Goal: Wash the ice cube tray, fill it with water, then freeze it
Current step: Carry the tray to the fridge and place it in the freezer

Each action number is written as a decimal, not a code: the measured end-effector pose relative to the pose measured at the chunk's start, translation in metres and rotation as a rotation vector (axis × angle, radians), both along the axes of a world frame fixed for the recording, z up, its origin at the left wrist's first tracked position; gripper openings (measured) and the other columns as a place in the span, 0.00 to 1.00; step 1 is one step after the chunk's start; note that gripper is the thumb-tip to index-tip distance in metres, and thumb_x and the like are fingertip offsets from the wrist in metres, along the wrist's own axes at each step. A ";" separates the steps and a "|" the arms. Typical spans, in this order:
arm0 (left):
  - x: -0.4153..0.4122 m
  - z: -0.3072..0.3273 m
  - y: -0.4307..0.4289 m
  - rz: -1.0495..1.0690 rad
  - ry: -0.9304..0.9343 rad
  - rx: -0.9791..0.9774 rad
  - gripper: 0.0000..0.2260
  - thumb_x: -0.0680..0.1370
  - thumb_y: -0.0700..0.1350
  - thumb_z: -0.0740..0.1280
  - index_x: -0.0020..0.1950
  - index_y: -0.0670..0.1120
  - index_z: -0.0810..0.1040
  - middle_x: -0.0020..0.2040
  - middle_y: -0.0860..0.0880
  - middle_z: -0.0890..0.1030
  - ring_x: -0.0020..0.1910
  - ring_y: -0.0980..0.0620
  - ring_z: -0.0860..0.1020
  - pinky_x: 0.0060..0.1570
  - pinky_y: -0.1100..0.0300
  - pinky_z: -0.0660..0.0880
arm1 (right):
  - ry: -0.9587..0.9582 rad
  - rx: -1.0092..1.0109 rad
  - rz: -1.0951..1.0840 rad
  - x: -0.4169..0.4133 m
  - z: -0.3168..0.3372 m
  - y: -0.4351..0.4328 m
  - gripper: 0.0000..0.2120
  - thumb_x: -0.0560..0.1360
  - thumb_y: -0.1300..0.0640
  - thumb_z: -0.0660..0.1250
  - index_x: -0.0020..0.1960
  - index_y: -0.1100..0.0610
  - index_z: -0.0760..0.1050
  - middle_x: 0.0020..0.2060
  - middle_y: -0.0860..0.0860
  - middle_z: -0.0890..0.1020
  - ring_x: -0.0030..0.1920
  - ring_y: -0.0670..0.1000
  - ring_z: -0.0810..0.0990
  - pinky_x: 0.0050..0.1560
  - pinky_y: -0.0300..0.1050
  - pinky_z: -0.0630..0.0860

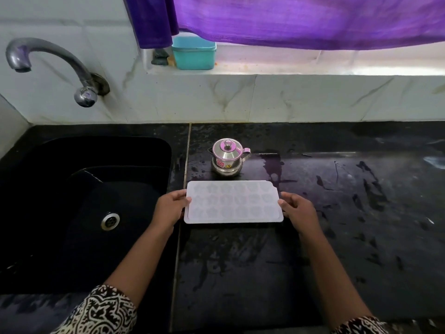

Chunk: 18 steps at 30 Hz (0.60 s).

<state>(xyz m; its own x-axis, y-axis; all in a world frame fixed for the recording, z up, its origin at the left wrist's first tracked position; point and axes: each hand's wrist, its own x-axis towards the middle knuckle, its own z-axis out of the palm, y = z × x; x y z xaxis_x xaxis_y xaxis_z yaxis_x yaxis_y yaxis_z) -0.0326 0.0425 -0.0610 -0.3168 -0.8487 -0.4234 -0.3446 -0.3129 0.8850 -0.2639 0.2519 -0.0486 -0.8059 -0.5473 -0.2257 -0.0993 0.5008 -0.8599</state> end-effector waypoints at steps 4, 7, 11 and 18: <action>0.003 -0.003 -0.002 -0.015 0.042 0.078 0.15 0.78 0.32 0.66 0.64 0.41 0.78 0.46 0.51 0.83 0.41 0.57 0.83 0.35 0.63 0.79 | -0.048 -0.011 -0.018 0.003 0.001 -0.004 0.16 0.74 0.62 0.69 0.61 0.60 0.77 0.53 0.54 0.83 0.51 0.51 0.81 0.58 0.53 0.77; 0.004 -0.006 -0.004 -0.011 0.067 0.101 0.16 0.77 0.31 0.66 0.64 0.40 0.77 0.46 0.51 0.84 0.40 0.57 0.83 0.34 0.63 0.79 | -0.088 -0.041 -0.052 0.005 0.004 -0.006 0.15 0.74 0.65 0.68 0.61 0.61 0.78 0.50 0.52 0.83 0.48 0.49 0.82 0.54 0.47 0.78; 0.003 -0.007 -0.005 -0.005 0.088 0.104 0.15 0.77 0.31 0.67 0.63 0.40 0.78 0.46 0.51 0.84 0.39 0.57 0.84 0.33 0.63 0.79 | -0.123 -0.046 -0.086 0.005 0.007 -0.009 0.15 0.73 0.65 0.69 0.60 0.61 0.78 0.46 0.48 0.82 0.44 0.46 0.81 0.49 0.45 0.78; 0.009 -0.004 0.000 -0.002 0.123 0.105 0.15 0.77 0.31 0.67 0.62 0.41 0.79 0.45 0.52 0.85 0.41 0.56 0.84 0.34 0.62 0.80 | -0.173 -0.068 -0.115 0.008 0.011 -0.006 0.15 0.73 0.65 0.69 0.60 0.61 0.78 0.52 0.53 0.83 0.48 0.52 0.83 0.53 0.53 0.79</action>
